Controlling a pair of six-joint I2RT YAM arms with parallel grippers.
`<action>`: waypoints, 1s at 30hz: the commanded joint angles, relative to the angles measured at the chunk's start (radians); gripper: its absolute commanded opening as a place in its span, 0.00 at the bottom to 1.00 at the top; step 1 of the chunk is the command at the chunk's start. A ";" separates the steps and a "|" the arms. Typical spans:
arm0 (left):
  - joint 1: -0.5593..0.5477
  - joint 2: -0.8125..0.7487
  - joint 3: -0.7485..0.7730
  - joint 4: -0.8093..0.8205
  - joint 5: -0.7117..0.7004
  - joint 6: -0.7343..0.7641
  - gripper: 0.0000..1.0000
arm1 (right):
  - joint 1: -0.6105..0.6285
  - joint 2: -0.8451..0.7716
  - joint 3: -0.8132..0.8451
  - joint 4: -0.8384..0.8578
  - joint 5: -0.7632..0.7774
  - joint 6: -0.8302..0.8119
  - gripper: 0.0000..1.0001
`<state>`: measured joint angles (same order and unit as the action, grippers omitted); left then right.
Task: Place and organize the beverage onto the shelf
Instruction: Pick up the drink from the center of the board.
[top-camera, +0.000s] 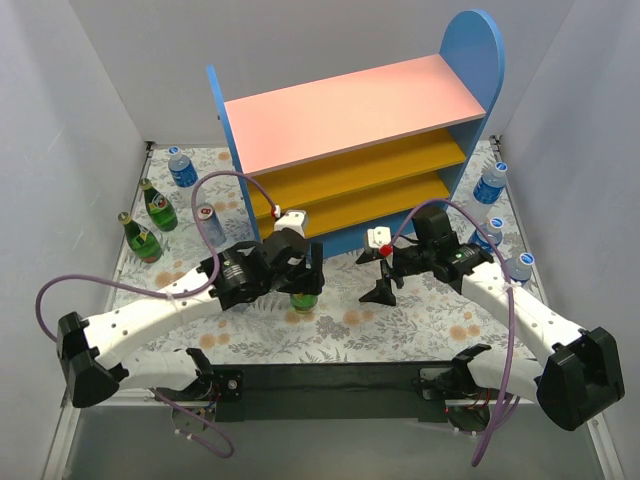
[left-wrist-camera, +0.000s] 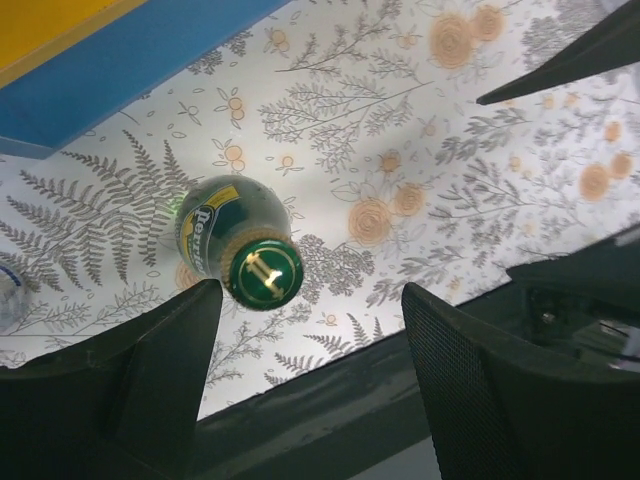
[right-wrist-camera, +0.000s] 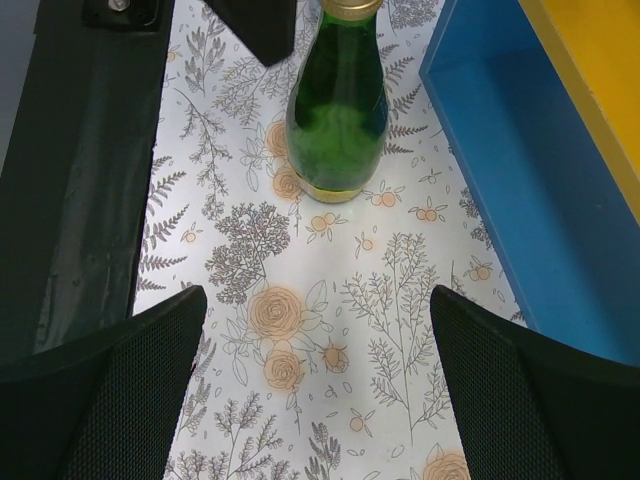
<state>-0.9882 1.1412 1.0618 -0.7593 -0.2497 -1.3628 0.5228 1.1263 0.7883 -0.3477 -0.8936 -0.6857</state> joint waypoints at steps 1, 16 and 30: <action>-0.046 0.054 0.081 -0.075 -0.189 -0.027 0.71 | -0.006 -0.017 -0.009 0.018 -0.034 -0.014 0.98; -0.078 0.216 0.171 -0.158 -0.289 -0.038 0.52 | -0.012 -0.034 -0.037 0.050 -0.047 0.003 0.98; -0.079 0.261 0.228 -0.138 -0.286 0.011 0.03 | -0.014 -0.039 -0.066 0.076 -0.056 0.011 0.98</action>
<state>-1.0618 1.4105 1.2476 -0.9127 -0.5144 -1.3647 0.5140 1.1027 0.7269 -0.3092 -0.9199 -0.6830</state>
